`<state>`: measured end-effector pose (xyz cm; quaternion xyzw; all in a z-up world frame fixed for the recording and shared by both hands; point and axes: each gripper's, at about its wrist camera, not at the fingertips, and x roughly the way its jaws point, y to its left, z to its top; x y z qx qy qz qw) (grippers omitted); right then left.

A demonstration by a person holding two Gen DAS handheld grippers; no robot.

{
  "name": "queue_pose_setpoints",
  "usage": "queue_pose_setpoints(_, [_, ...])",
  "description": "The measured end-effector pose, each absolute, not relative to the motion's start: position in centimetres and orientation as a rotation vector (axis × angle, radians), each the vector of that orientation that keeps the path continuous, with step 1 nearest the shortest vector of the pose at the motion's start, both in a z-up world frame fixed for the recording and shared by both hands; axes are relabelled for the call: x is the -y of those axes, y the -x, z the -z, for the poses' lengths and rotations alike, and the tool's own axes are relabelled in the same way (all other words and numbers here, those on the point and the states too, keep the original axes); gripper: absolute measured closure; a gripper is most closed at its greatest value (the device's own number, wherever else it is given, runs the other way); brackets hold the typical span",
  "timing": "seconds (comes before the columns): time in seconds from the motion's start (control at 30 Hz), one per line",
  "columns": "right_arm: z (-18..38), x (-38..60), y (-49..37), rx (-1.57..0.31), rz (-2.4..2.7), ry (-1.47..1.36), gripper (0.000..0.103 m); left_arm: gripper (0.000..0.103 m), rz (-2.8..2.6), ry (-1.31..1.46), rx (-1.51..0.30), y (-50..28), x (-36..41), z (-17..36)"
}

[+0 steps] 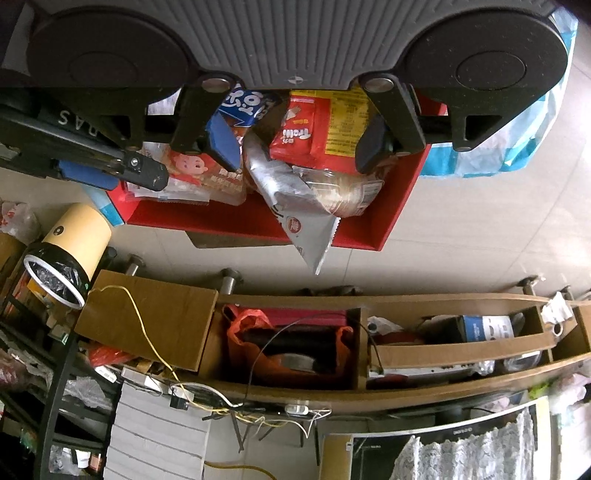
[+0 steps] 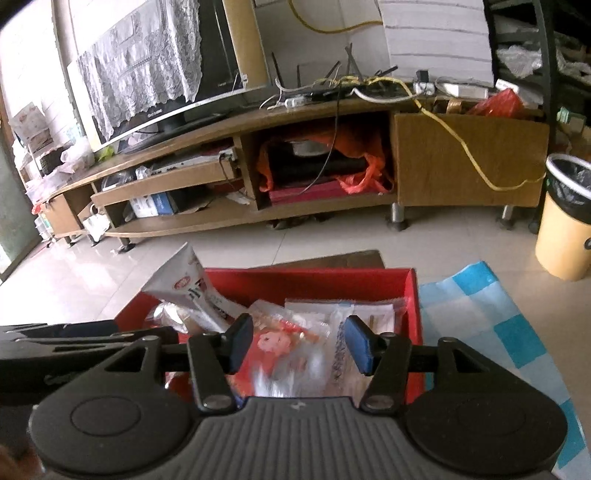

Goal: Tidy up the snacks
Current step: 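Carry the Trolli packet with the left gripper while the right carries the clear packet into the box, then open both grippers and withdraw them from the red box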

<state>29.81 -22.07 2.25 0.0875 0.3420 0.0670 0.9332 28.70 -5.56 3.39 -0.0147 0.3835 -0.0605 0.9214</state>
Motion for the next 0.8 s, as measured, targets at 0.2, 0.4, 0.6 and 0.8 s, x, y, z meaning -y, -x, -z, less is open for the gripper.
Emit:
queue_pose_setpoints(0.2, [-3.1,22.1,-29.3,-0.698,-0.143,-0.166,0.052,0.027,0.118,0.031,-0.79,-27.8,5.3,-4.3])
queue_pose_setpoints(0.4, [-4.9,21.9,-27.7,-0.692,-0.165,-0.169,0.052,0.022,0.128,0.02,-0.784,-24.9,4.0,-6.0])
queue_pose_setpoints(0.6, [-7.4,21.4,-25.3,-0.693,-0.201,-0.153,0.052,0.016,0.234,-0.03,-0.835,-20.0,3.4,-5.3])
queue_pose_setpoints(0.8, [-8.2,19.8,-21.7,-0.72,-0.261,-0.079,0.051,0.016,0.375,-0.108,-0.963,-17.3,3.4,-1.8])
